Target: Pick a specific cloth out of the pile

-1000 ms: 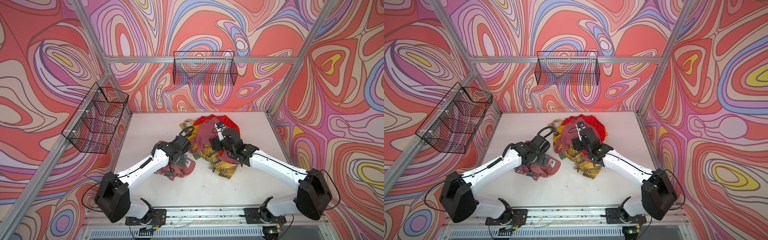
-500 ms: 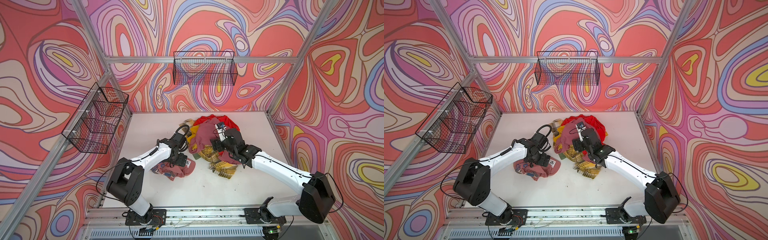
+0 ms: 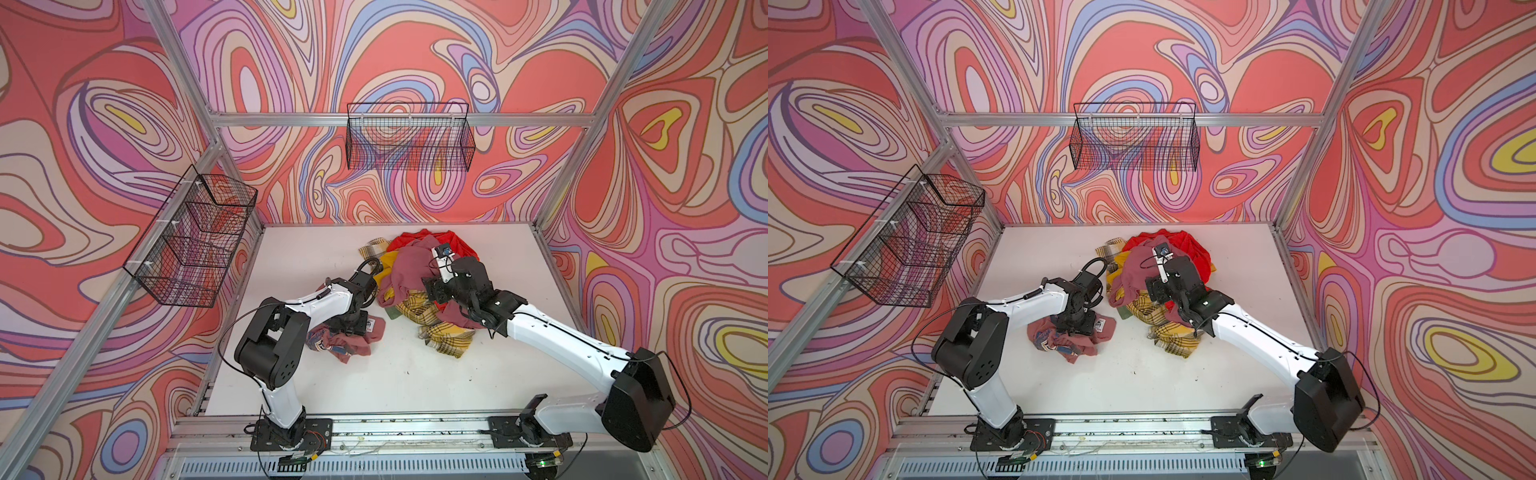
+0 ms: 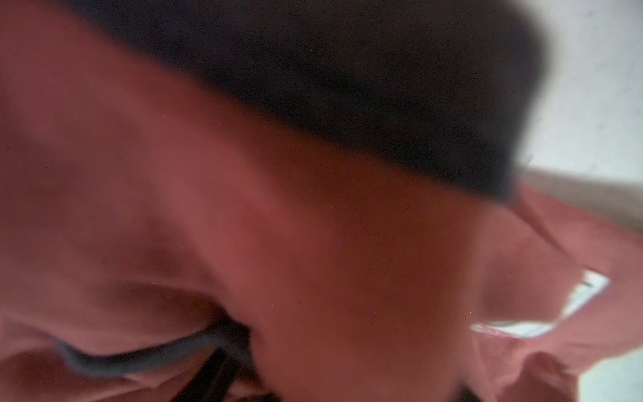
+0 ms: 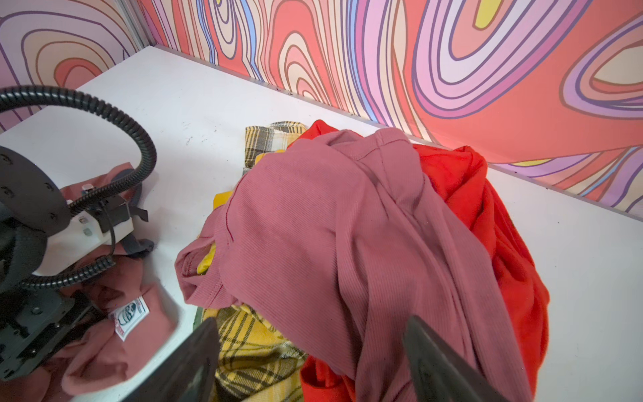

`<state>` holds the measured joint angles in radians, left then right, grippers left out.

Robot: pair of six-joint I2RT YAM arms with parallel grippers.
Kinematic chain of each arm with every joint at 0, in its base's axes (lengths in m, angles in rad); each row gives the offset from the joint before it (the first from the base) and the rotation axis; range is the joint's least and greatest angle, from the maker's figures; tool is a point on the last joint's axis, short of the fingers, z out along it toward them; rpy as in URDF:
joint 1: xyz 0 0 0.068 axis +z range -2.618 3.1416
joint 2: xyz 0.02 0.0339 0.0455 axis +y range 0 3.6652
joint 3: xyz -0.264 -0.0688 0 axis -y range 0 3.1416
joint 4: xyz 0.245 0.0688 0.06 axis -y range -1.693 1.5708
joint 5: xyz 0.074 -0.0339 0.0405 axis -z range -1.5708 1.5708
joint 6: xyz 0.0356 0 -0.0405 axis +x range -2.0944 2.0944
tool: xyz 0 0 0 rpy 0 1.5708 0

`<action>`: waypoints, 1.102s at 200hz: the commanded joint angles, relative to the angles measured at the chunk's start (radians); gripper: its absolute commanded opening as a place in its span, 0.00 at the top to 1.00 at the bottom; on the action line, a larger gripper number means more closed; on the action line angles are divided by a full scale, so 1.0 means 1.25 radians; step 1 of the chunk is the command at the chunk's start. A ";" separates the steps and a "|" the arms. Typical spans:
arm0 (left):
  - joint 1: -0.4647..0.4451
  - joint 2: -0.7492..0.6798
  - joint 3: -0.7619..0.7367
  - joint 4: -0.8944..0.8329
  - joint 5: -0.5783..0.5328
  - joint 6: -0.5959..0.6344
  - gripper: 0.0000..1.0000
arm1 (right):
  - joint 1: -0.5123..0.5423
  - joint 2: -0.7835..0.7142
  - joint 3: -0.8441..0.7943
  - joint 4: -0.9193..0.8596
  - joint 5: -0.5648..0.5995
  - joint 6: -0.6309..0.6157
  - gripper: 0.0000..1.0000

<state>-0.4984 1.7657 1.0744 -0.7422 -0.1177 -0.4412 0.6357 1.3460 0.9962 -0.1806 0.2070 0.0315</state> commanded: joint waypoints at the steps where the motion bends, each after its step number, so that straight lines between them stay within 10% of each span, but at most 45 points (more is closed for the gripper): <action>1: -0.004 0.023 -0.059 0.029 0.038 -0.036 0.71 | -0.003 -0.018 -0.009 -0.013 0.016 -0.014 0.14; 26: -0.003 -0.043 -0.073 0.050 0.013 -0.038 1.00 | -0.004 -0.022 -0.010 -0.015 0.022 -0.017 0.14; 117: 0.071 -0.355 0.096 -0.059 -0.164 0.041 1.00 | -0.004 -0.045 -0.014 0.004 0.011 -0.007 0.14; 220: 0.211 -0.349 0.213 0.057 -0.148 0.164 1.00 | -0.003 -0.066 -0.016 0.003 0.027 0.007 0.15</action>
<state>-0.2615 1.2934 1.3376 -0.7525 -0.3077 -0.2955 0.6353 1.3025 0.9939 -0.1879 0.2199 0.0242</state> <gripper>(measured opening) 0.194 0.851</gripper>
